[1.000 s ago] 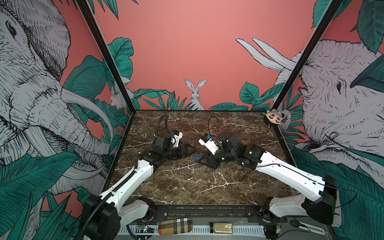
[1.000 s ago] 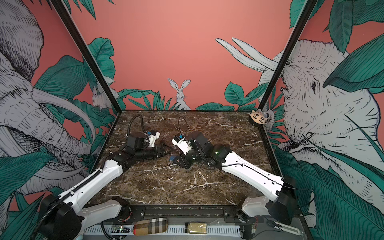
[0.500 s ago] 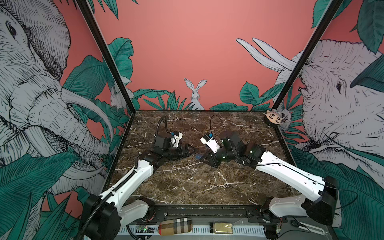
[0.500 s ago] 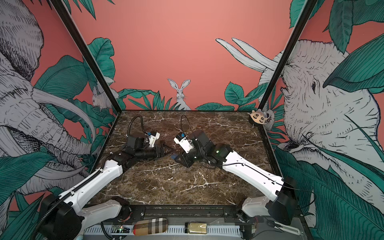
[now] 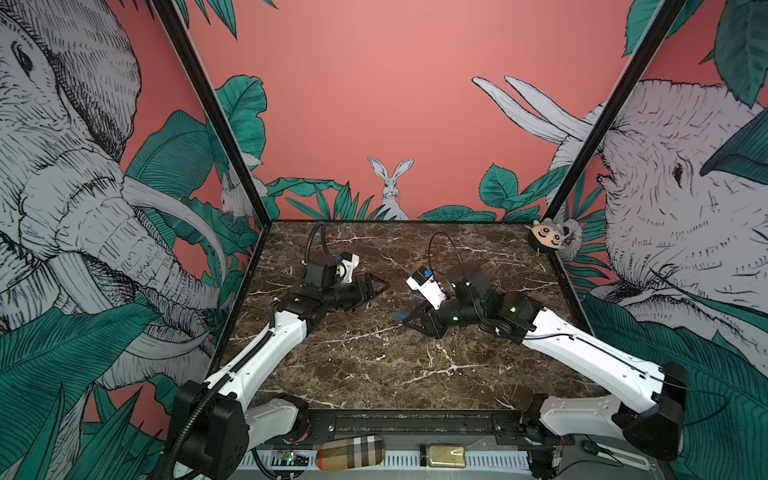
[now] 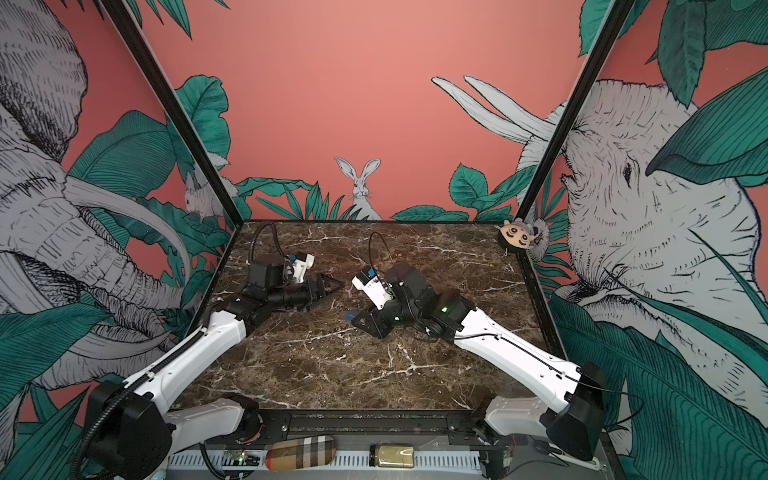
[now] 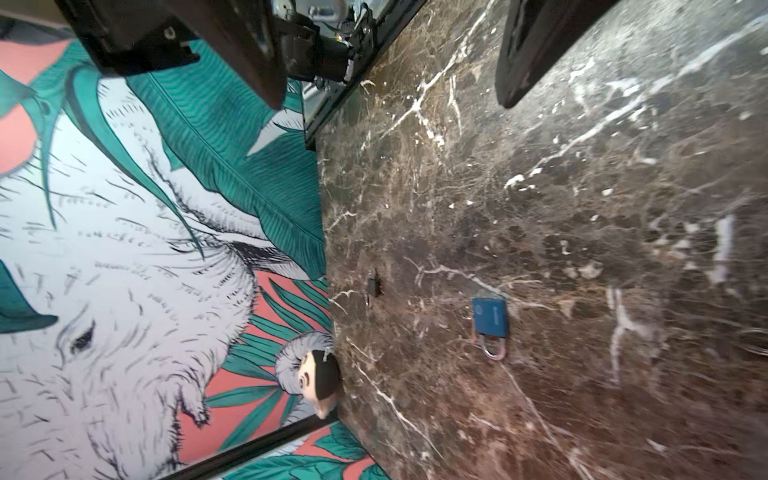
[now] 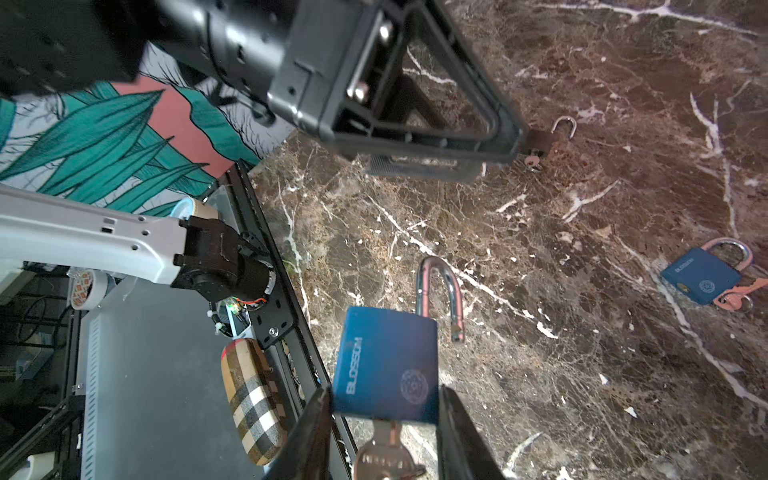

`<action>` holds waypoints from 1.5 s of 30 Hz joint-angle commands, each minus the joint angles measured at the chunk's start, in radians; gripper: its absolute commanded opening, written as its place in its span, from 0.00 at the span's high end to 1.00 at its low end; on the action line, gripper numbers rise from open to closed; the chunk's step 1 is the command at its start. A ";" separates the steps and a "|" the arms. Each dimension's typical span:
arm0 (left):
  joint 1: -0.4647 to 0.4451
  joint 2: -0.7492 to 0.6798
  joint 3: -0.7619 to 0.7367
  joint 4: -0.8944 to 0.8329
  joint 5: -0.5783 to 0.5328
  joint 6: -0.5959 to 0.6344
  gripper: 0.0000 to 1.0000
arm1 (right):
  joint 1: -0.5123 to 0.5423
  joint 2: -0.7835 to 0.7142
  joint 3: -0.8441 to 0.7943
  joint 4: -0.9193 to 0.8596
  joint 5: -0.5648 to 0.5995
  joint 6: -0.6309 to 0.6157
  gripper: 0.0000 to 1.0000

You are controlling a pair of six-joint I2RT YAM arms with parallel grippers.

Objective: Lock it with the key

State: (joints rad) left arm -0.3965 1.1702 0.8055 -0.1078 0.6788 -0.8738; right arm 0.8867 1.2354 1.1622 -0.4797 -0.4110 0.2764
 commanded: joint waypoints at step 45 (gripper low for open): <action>-0.052 -0.100 -0.131 0.461 0.230 0.048 0.16 | -0.144 0.026 -0.107 0.381 -0.216 0.225 0.87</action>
State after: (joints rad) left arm -0.4427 1.0985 0.6720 0.3267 0.8879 -0.8196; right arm 0.7502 1.2526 1.0565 -0.1982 -0.6010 0.4881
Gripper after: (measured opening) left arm 0.844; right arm 0.349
